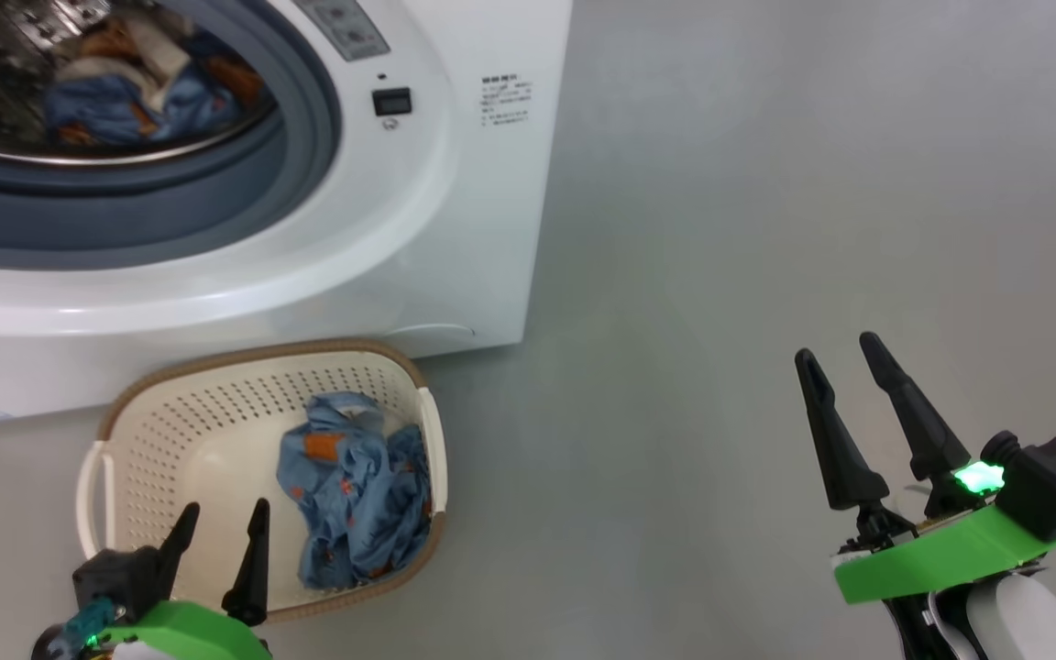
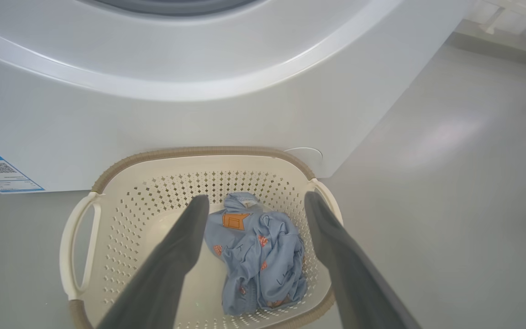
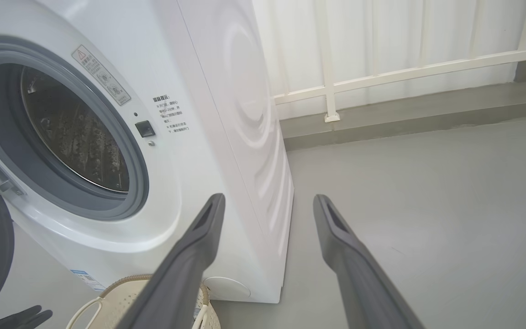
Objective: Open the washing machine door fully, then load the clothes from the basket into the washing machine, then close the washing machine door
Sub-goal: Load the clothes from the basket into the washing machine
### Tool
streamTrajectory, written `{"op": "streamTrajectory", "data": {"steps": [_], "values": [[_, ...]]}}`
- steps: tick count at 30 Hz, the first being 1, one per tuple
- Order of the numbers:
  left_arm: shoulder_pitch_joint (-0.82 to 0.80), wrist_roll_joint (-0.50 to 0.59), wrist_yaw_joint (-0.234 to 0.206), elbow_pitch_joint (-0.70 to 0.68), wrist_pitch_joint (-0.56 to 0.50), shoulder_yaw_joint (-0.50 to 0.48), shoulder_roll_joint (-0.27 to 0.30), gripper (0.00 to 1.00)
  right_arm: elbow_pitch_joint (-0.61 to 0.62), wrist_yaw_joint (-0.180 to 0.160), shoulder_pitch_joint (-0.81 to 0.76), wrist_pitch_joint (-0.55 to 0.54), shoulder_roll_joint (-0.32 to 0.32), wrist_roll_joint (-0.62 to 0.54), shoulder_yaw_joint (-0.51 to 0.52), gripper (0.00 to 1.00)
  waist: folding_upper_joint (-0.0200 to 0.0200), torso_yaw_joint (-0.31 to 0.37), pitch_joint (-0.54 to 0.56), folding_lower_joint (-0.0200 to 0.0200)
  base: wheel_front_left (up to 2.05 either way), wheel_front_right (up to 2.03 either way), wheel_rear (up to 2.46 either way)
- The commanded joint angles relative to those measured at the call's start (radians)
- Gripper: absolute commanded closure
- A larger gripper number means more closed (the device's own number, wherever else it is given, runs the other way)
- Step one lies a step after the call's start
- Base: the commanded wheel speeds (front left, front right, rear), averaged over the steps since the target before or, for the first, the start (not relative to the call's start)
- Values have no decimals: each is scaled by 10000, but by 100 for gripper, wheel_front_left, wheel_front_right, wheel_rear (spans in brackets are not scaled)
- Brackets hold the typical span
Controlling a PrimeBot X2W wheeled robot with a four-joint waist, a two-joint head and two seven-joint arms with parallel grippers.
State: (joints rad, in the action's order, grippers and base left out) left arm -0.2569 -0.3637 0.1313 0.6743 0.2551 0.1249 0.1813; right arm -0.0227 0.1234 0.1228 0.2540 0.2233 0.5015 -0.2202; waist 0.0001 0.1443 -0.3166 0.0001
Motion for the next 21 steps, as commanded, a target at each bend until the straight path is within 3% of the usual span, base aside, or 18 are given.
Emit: {"op": "streamTrajectory", "data": {"steps": [1, 21], "values": [[-313, -92, -6, 50, 67, -177, 332, 0, 278, 73, 228, 78, 91, -47, -162, 0, -1, 342, -504, -1, 0, 0, 0], [-3168, -1612, -6, 2986, 67, 3137, 1250, 0, 544, 73, 1670, 78, -466, -312, -660, 0, -1, 1156, -2828, -1, 0, 0, 0]]}}
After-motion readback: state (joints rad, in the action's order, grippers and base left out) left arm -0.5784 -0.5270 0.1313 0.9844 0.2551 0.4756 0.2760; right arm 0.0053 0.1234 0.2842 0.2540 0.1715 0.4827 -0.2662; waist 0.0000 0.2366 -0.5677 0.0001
